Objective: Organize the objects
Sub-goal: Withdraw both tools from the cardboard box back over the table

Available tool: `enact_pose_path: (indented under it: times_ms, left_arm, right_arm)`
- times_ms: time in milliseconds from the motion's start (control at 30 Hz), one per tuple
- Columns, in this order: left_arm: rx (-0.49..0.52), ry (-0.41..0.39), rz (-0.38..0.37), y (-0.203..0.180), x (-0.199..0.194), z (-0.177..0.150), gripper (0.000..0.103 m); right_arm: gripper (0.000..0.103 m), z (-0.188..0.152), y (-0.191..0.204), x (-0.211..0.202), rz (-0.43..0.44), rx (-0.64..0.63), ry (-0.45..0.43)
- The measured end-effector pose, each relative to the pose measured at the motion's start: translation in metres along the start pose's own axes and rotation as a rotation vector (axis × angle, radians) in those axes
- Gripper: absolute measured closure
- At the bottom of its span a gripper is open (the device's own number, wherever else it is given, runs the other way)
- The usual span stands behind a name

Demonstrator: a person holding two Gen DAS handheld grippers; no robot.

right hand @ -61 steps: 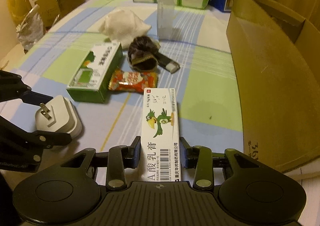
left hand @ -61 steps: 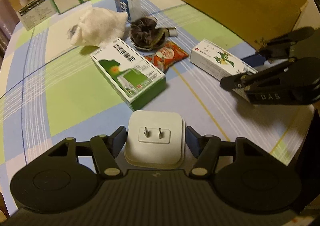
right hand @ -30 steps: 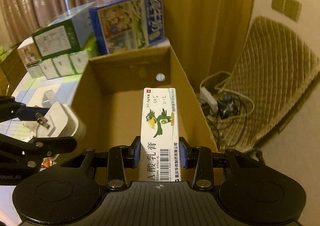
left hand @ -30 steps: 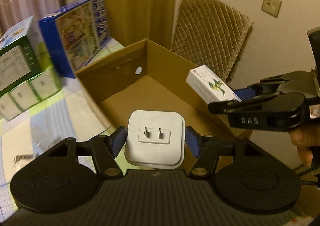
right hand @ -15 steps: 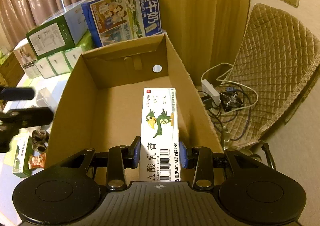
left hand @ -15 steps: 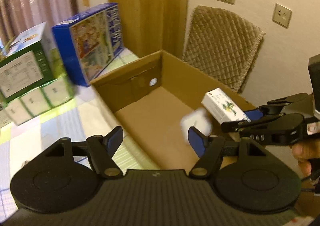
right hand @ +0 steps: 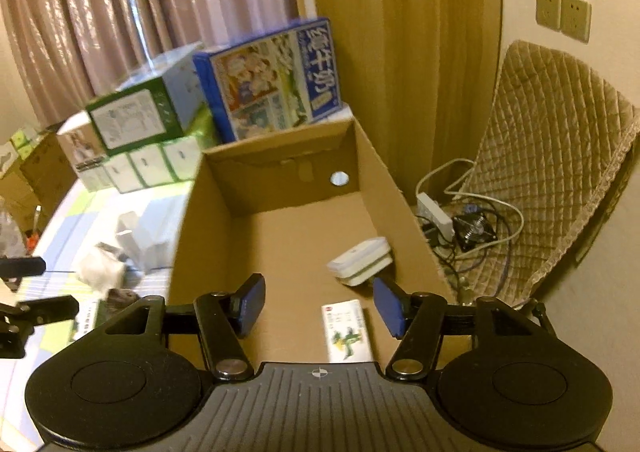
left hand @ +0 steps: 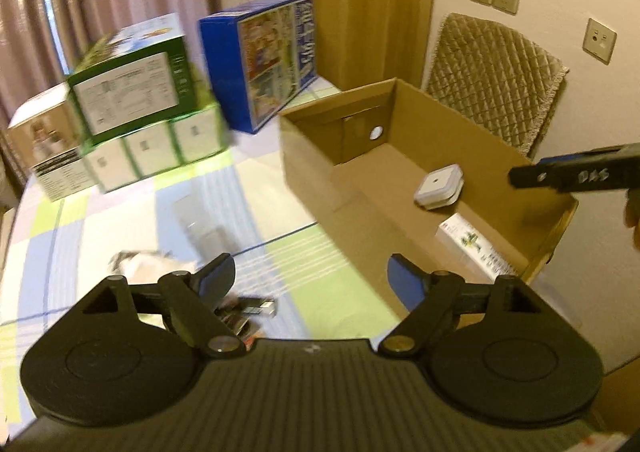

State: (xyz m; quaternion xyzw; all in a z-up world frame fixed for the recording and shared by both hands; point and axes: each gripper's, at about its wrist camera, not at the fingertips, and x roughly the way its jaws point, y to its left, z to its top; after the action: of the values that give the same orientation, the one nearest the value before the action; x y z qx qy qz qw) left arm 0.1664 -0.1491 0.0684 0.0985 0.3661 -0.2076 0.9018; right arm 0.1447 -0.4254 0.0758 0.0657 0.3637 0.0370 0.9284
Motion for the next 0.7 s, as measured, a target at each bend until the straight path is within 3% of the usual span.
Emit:
enact_pose_path:
  times_ms: [333,500,700]
  left_arm:
    - [-0.083,-0.01,0.124,0.05,-0.073,-0.062,0.002]
    - [-0.114,-0.002,0.18,0.071,-0.097,-0.088,0.001]
    - [-0.161,0.037,0.212,0.089,-0.1,-0.118,0.001]
  right_arm:
    - [0.023,-0.034,0.077,-0.06,0.123,-0.088,-0.061]
    - [0.013,-0.055,0.117,-0.075,0.17,-0.132,-0.061]
    - [0.012,-0.075,0.146,-0.063,0.201,-0.159,-0.013]
